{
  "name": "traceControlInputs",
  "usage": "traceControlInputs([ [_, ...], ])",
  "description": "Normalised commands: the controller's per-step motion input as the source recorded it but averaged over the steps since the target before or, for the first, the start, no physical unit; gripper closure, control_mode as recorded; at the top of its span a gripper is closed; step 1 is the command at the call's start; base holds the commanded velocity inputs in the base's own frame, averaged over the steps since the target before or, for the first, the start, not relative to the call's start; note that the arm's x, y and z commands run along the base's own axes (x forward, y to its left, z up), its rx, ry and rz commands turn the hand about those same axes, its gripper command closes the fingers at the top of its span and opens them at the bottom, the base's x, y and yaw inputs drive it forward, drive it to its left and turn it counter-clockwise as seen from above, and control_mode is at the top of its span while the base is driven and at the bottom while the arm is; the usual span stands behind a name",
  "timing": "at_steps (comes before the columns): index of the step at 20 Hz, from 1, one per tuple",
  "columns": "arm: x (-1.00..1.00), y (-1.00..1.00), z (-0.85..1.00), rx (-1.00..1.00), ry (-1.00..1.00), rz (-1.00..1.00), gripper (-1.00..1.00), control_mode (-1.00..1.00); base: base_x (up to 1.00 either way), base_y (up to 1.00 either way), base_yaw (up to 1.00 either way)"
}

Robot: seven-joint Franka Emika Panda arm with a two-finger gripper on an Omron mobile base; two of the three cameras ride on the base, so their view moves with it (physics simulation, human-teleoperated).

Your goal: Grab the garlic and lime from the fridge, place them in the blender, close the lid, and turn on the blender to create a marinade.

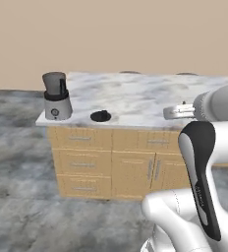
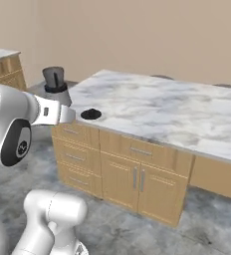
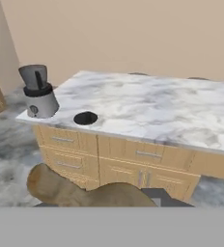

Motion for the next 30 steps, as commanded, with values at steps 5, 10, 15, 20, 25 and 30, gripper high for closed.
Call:
traceControlInputs([
  [5,0.00,0.00,0.00,0.00,0.00,0.00,1.00,1.00,0.70,1.00,-0.35],
  [10,0.00,0.00,0.00,0.00,0.00,0.00,1.00,1.00,0.69,1.00,-0.42],
  [15,0.00,0.00,0.00,0.00,0.00,0.00,1.00,1.00,0.57,1.00,-0.40],
  [20,0.00,0.00,0.00,0.00,0.00,0.00,1.00,1.00,0.68,0.66,-0.26],
  [25,0.00,0.00,0.00,0.00,0.00,0.00,1.00,1.00,0.65,0.07,-0.08],
  [30,0.00,0.00,0.00,0.00,0.00,0.00,1.00,1.00,0.53,0.01,-0.01],
])
